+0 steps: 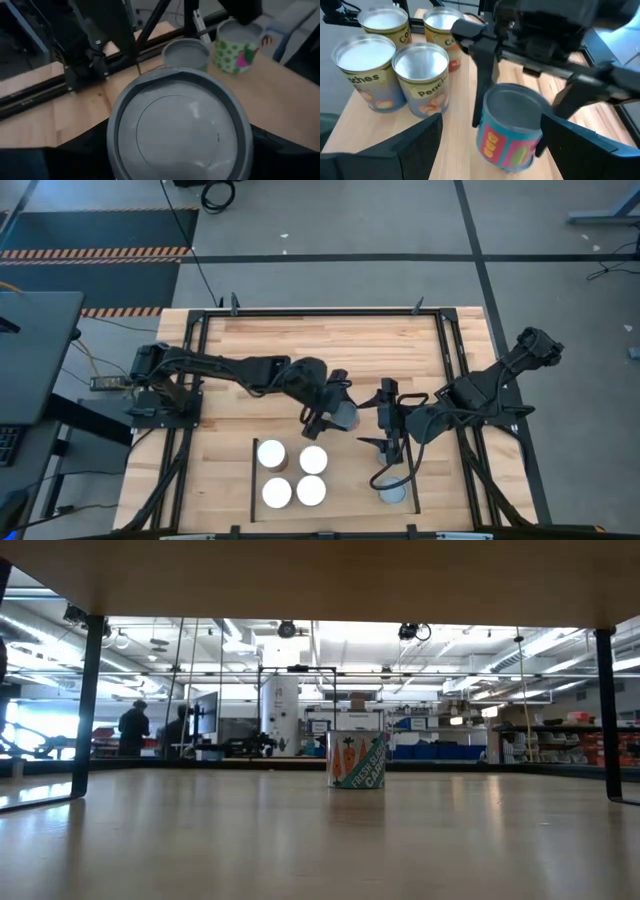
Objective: Pick and place cans onto a shelf
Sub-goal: Put the small canned corn on the shelf
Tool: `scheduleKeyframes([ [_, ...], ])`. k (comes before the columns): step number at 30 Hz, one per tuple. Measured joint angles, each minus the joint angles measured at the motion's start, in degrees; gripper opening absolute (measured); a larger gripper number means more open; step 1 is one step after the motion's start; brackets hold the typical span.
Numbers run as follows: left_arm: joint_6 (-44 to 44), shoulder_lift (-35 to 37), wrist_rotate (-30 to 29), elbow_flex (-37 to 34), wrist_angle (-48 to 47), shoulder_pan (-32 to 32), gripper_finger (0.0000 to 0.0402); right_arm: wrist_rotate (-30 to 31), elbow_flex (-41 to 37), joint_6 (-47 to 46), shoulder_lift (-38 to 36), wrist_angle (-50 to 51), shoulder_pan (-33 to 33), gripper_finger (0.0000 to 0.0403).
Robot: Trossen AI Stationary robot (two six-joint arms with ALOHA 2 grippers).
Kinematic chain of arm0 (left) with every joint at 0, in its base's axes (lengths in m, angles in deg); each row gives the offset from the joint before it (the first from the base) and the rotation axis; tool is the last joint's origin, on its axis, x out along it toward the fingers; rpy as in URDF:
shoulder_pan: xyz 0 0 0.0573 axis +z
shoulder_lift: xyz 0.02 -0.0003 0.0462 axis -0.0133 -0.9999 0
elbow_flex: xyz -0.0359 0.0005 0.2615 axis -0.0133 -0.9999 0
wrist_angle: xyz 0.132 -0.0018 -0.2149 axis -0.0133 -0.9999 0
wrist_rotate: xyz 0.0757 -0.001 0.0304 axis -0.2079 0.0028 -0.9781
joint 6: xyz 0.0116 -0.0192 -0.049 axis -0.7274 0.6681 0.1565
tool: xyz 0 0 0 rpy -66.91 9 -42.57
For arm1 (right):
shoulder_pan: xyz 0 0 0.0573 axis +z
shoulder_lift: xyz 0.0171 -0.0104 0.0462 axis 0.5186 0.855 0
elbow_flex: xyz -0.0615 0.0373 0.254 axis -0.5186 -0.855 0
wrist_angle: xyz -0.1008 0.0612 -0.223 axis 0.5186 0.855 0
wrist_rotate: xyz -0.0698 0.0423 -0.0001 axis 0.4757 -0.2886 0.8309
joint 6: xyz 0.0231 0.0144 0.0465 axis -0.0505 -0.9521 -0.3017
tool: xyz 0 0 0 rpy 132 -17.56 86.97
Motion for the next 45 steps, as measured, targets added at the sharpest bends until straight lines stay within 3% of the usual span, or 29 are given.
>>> scheduleKeyframes([
  [7,-4.95,-1.66,11.1,2.33,-2.24,2.3,0.0284,0.01,0.0,-2.48,0.0,1.88,0.75,0.0346],
  [9,-6.92,-2.83,11.51,3.2,-2.71,2.42,0.0284,-0.03,0.0,-2.44,0.0,2.11,0.97,0.0346],
  [12,-11.72,-5.33,12.1,7.7,-8.2,2.98,0.0284,-0.04,0.66,-2.44,0.0,2.88,1.0,0.0346],
  [18,-20.88,-12.03,21.51,17.23,-18.08,4.32,0.0284,-0.06,3.52,-0.82,-0.84,4.92,0.76,0.0346],
  [23,-24.48,-16.7,25.59,18.16,-16.74,3.32,0.0284,-5.75,3.56,-0.81,-1.21,5.04,-0.97,0.0346],
  [30,-25.51,-19.22,26.68,18.21,-16.47,-0.06,0.0287,-19.05,1.13,-3.33,-0.88,2.21,-2.41,0.0346],
  [45,-23.77,-19.15,25.21,18.22,-16.6,-0.56,0.0314,-19.74,0.28,-5.43,-0.87,1.13,-1.16,0.0346],
])
